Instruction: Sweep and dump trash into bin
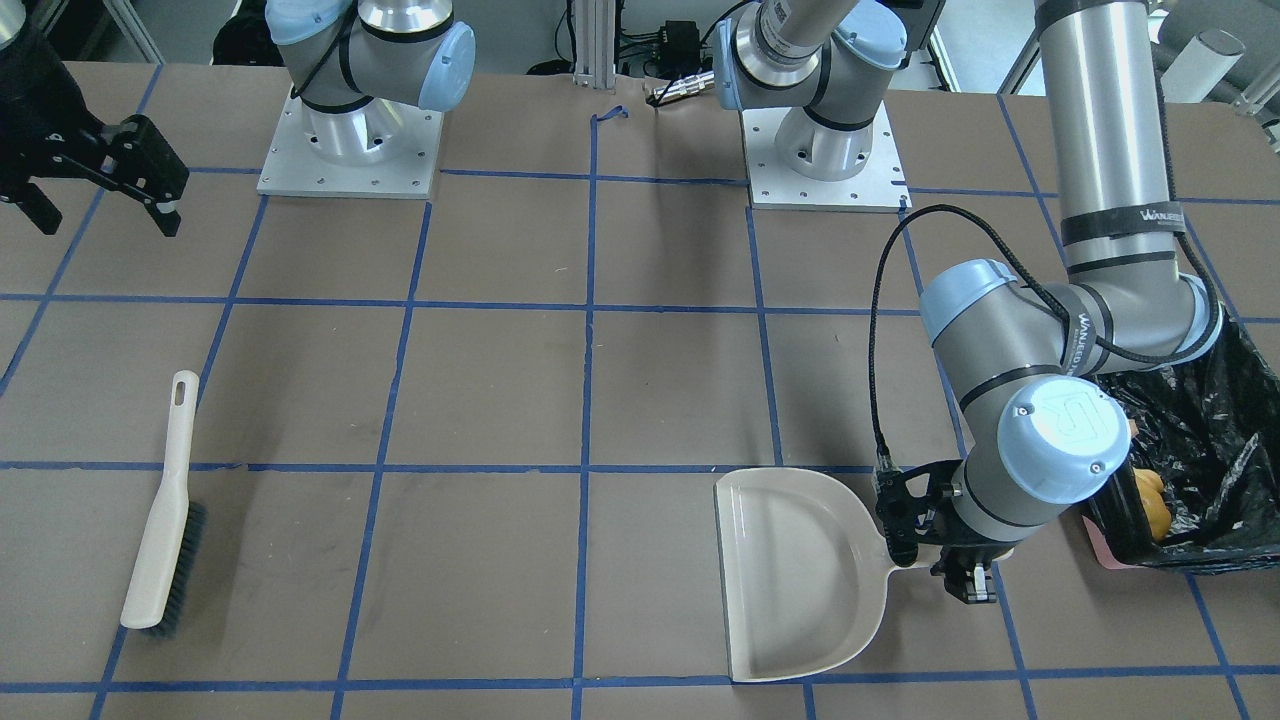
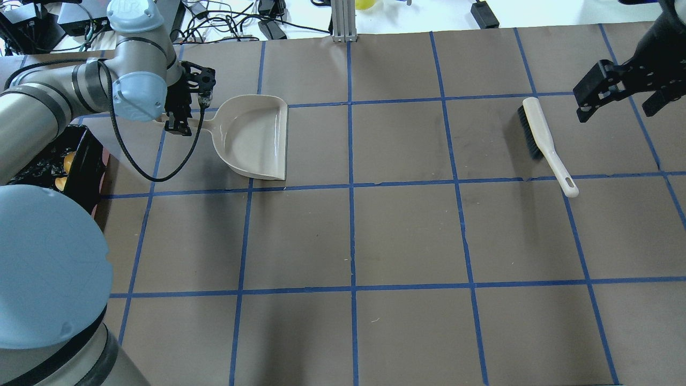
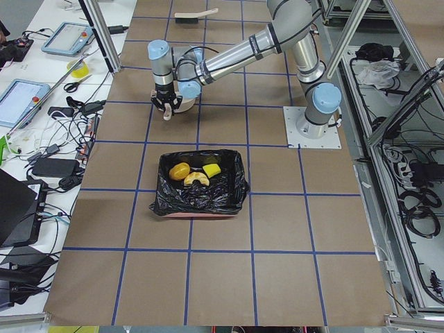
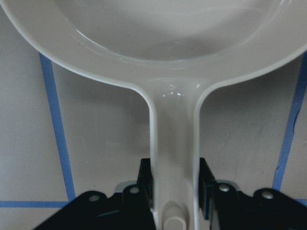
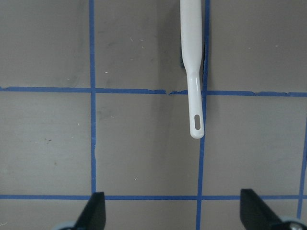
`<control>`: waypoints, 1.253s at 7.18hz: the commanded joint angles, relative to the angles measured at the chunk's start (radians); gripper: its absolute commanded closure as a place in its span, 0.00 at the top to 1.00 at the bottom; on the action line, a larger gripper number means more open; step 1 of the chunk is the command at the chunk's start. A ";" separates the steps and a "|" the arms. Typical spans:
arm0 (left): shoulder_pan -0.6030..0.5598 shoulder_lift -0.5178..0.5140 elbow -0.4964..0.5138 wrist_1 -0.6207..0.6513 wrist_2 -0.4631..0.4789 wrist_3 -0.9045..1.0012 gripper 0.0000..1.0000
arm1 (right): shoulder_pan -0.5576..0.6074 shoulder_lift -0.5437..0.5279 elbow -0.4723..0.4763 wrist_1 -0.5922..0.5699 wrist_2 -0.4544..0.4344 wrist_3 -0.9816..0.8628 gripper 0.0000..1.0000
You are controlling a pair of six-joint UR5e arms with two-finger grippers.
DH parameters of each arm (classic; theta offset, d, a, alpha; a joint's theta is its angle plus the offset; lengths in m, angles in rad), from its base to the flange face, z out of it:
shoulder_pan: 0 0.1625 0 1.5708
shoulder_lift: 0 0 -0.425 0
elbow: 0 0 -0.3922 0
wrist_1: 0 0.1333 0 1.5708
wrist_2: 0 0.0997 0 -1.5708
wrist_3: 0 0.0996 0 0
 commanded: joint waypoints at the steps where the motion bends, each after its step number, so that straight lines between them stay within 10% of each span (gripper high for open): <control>1: -0.002 -0.002 0.000 0.000 -0.002 0.000 0.30 | 0.154 0.016 0.005 -0.006 0.020 0.105 1.00; 4: -0.002 0.006 0.001 -0.005 -0.002 -0.012 0.59 | 0.179 0.026 0.011 -0.003 0.020 0.101 1.00; 9: -0.005 0.243 0.006 -0.211 -0.049 -0.240 0.59 | 0.181 0.020 0.011 -0.004 0.007 0.118 1.00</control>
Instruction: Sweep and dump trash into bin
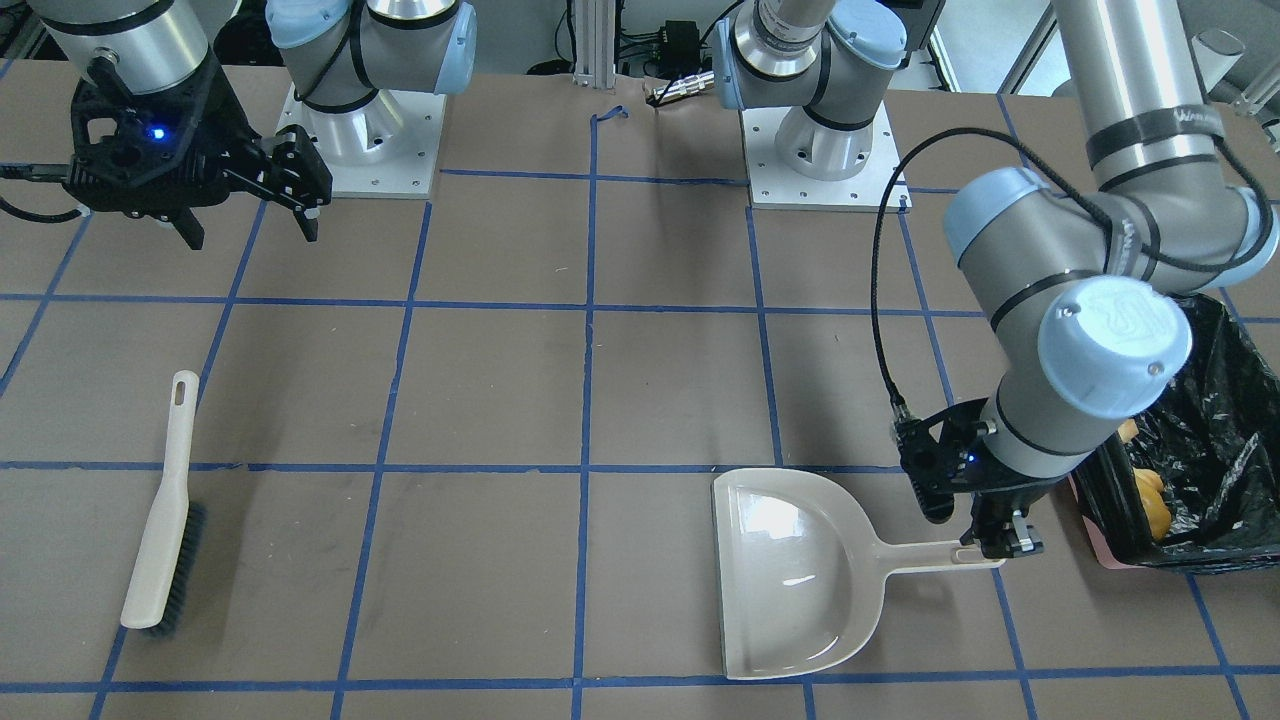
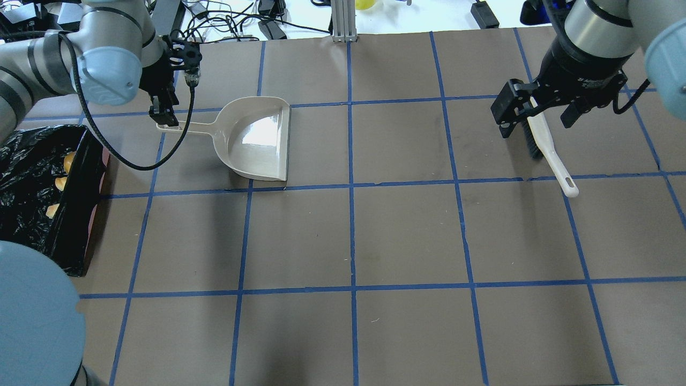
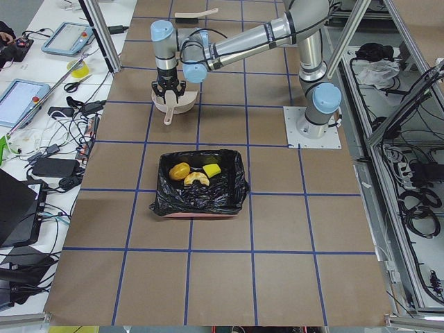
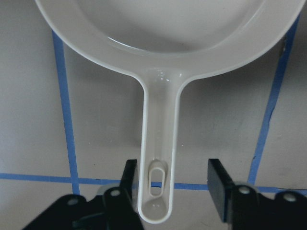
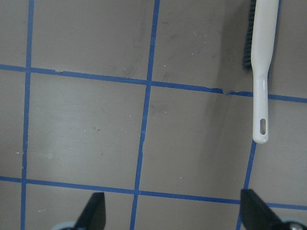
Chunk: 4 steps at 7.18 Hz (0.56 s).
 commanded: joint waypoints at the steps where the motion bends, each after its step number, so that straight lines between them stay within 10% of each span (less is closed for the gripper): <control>1: -0.001 0.144 -0.010 -0.099 -0.059 -0.127 0.59 | 0.001 0.011 0.002 0.009 -0.003 0.000 1.00; 4: -0.001 0.322 -0.111 -0.146 -0.058 -0.306 0.67 | 0.001 0.000 0.002 0.014 -0.042 -0.009 1.00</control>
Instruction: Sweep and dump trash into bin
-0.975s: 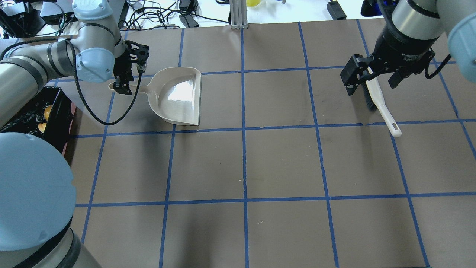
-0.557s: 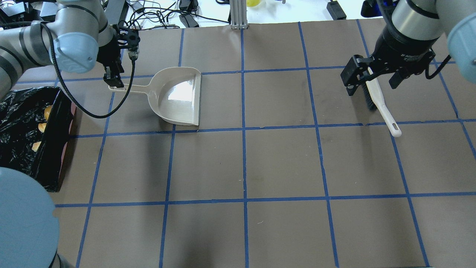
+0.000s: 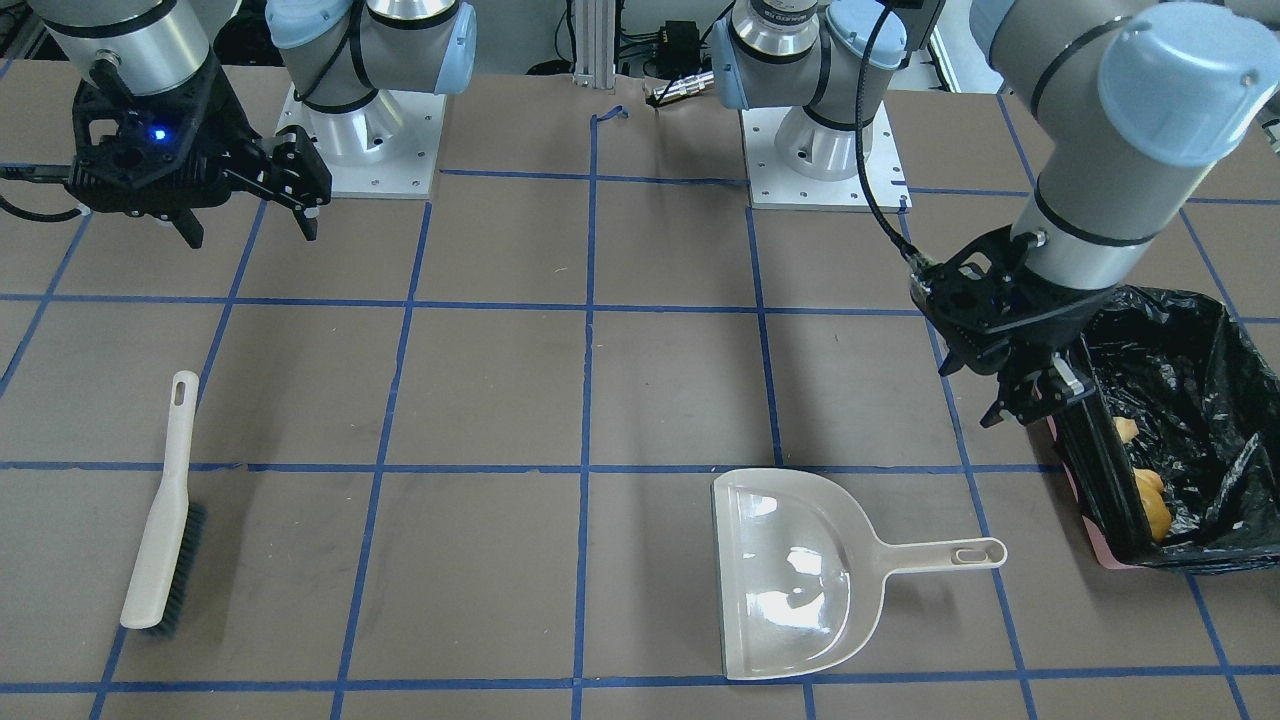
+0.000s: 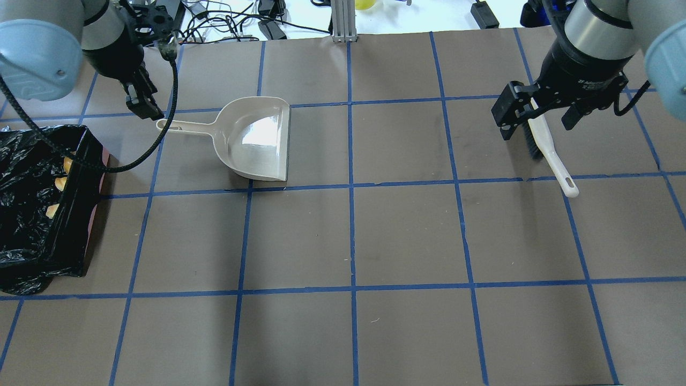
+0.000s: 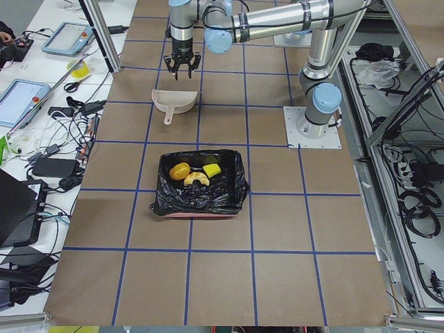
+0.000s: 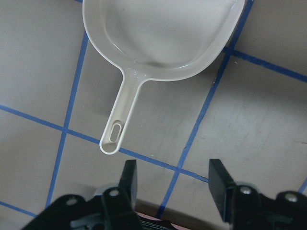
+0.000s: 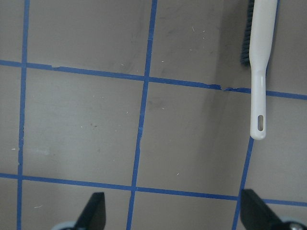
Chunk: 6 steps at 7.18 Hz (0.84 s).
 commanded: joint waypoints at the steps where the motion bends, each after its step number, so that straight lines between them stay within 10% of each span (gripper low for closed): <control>1: 0.000 0.109 -0.089 -0.007 -0.006 -0.181 0.72 | 0.000 -0.002 0.000 0.002 -0.026 -0.003 1.00; 6: 0.000 0.197 -0.089 -0.077 -0.094 -1.041 1.00 | 0.000 -0.007 -0.003 0.008 -0.043 0.011 1.00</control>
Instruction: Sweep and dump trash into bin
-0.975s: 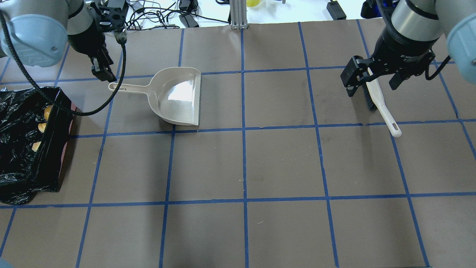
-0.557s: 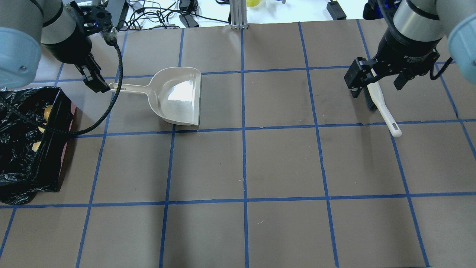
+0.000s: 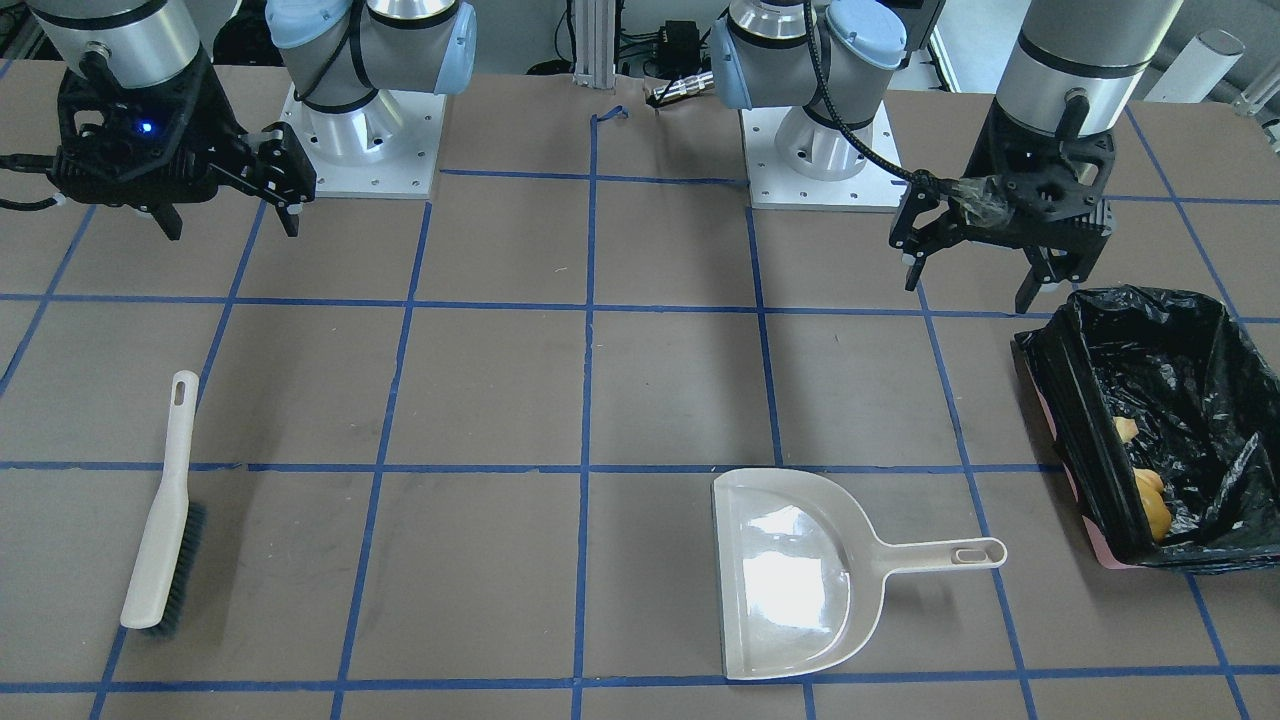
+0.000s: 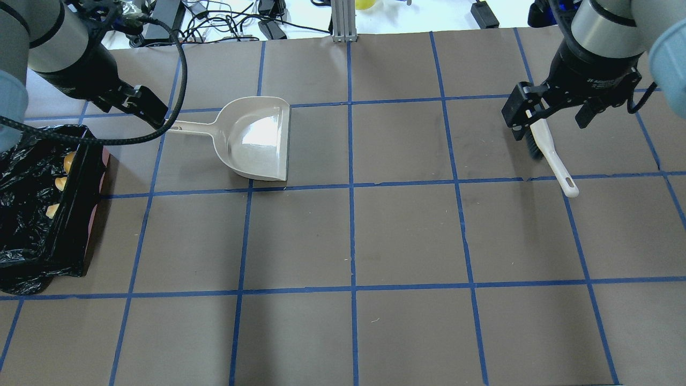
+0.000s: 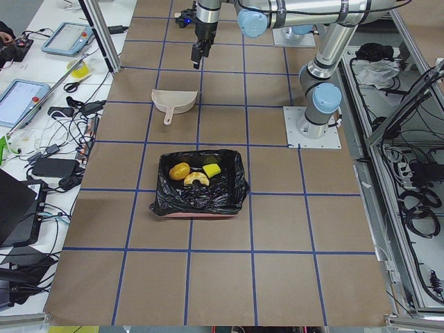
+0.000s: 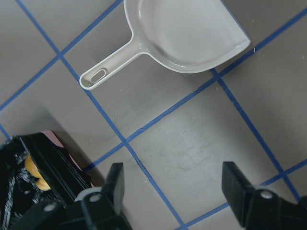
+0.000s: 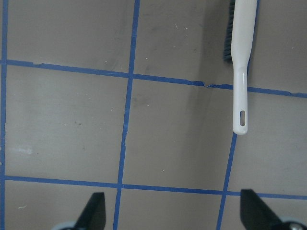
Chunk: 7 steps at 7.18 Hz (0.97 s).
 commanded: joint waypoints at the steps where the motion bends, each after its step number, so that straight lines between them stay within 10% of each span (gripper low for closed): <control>1: 0.002 0.019 0.022 -0.109 -0.051 -0.240 1.00 | 0.001 -0.004 0.001 0.001 0.004 0.004 1.00; 7: 0.000 0.037 0.071 -0.246 0.004 -0.347 1.00 | 0.001 -0.007 0.004 0.001 0.002 -0.001 1.00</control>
